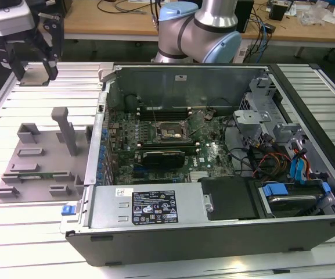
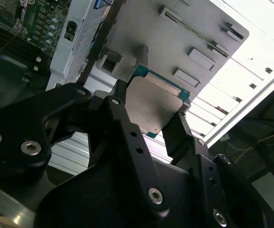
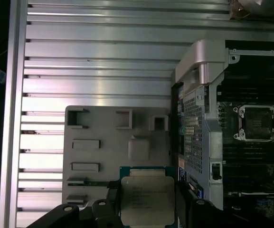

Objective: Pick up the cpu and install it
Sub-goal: 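Pick up the cpu and move it towards the insertion slot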

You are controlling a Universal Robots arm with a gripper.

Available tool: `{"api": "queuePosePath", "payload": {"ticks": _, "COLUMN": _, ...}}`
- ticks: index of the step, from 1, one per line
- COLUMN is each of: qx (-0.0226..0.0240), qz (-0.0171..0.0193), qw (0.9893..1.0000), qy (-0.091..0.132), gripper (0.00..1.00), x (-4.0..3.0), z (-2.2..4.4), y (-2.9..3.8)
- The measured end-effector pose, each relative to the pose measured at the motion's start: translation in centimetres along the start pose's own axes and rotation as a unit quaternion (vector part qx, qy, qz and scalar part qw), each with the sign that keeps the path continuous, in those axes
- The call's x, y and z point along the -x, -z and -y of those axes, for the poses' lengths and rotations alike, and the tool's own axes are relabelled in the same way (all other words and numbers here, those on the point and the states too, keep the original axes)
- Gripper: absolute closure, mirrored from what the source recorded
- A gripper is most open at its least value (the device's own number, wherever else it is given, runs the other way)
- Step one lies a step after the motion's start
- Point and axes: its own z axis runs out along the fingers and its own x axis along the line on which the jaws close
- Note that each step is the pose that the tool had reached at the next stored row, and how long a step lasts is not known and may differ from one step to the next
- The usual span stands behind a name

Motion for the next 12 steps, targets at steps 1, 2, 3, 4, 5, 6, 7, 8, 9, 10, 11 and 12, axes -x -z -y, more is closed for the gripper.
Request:
{"api": "queuePosePath", "payload": {"ticks": 1, "qx": 0.0000, "qz": 0.0000, "qw": 1.0000, "qy": 0.000, "gripper": 0.45, "x": 0.34, "z": 0.01, "y": -0.01}}
{"api": "queuePosePath", "payload": {"ticks": 2, "qx": 0.0000, "qz": 0.0000, "qw": 1.0000, "qy": 0.000, "gripper": 0.45, "x": 0.49, "z": 0.01, "y": -0.01}}
{"api": "queuePosePath", "payload": {"ticks": 3, "qx": 0.0000, "qz": 0.0000, "qw": 1.0000, "qy": 0.000, "gripper": 0.45, "x": 0.60, "z": 0.01, "y": -0.02}}
{"api": "queuePosePath", "payload": {"ticks": 4, "qx": 0.0000, "qz": 0.0000, "qw": 1.0000, "qy": 0.000, "gripper": 0.45, "x": 0.92, "z": 0.01, "y": -0.03}}
{"api": "queuePosePath", "payload": {"ticks": 5, "qx": 0.0000, "qz": 0.0000, "qw": 1.0000, "qy": 0.000, "gripper": 0.45, "x": 1.20, "z": 0.02, "y": -0.03}}
{"api": "queuePosePath", "payload": {"ticks": 6, "qx": 0.0000, "qz": 0.0000, "qw": 1.0000, "qy": 0.000, "gripper": 0.45, "x": 1.51, "z": 0.02, "y": -0.04}}
{"api": "queuePosePath", "payload": {"ticks": 7, "qx": 0.0000, "qz": 0.0000, "qw": 1.0000, "qy": 0.000, "gripper": 0.45, "x": 1.78, "z": 0.03, "y": -0.04}}
{"api": "queuePosePath", "payload": {"ticks": 8, "qx": 0.0000, "qz": 0.0000, "qw": 1.0000, "qy": 0.000, "gripper": 0.45, "x": 2.08, "z": 0.03, "y": -0.05}}
{"api": "queuePosePath", "payload": {"ticks": 9, "qx": 0.0000, "qz": 0.0000, "qw": 1.0000, "qy": 0.000, "gripper": 0.45, "x": 2.36, "z": 0.04, "y": -0.06}}
{"api": "queuePosePath", "payload": {"ticks": 10, "qx": 0.0000, "qz": 0.0000, "qw": 1.0000, "qy": 0.000, "gripper": 0.45, "x": 2.69, "z": 0.05, "y": -0.07}}
{"api": "queuePosePath", "payload": {"ticks": 11, "qx": 0.0000, "qz": 0.0000, "qw": 1.0000, "qy": 0.000, "gripper": 0.45, "x": 2.86, "z": 0.05, "y": -0.07}}
{"api": "queuePosePath", "payload": {"ticks": 12, "qx": 0.0000, "qz": 0.0000, "qw": 1.0000, "qy": 0.000, "gripper": 0.45, "x": 3.02, "z": 0.05, "y": -0.07}}
